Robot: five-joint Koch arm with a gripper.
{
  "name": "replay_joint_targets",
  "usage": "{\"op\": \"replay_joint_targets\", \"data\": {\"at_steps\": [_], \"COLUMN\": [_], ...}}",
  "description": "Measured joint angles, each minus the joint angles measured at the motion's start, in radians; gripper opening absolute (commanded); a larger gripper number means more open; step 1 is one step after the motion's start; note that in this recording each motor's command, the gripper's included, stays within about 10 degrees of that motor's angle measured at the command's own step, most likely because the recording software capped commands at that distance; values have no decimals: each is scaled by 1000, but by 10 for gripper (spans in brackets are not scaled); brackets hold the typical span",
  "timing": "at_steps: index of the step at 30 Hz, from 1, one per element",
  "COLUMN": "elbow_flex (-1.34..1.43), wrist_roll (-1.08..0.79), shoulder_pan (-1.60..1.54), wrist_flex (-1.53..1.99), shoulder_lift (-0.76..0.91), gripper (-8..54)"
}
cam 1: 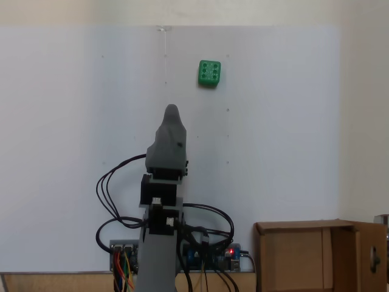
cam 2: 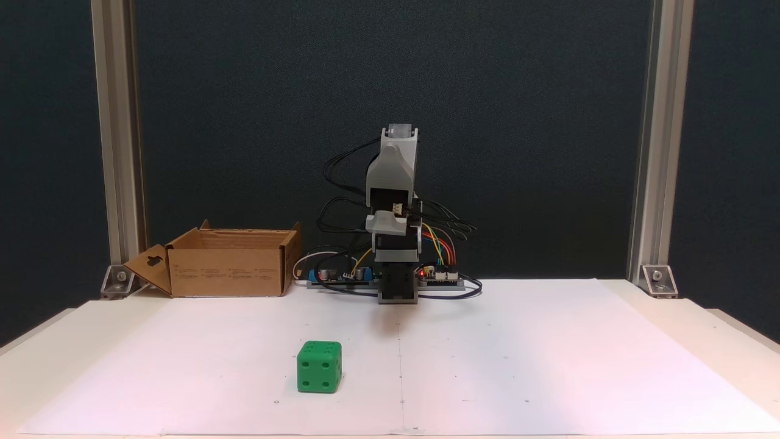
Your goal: Grasp a green dice and put it in the bin.
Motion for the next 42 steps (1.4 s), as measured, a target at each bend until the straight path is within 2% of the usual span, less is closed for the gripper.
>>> {"op": "replay_joint_targets", "data": {"at_steps": [17, 20, 21, 26, 39, 42], "elbow_flex": [5, -126, -221, -293, -784, -985], "wrist_roll": [0, 0, 0, 0, -5, -5], "shoulder_pan": [17, 31, 43, 69, 106, 149], "wrist_flex": [0, 20, 123, 385, 1187, 1407], "shoulder_lift": [0, 0, 0, 0, -9, -92], "gripper": [456, 456, 456, 456, 443, 441]}}
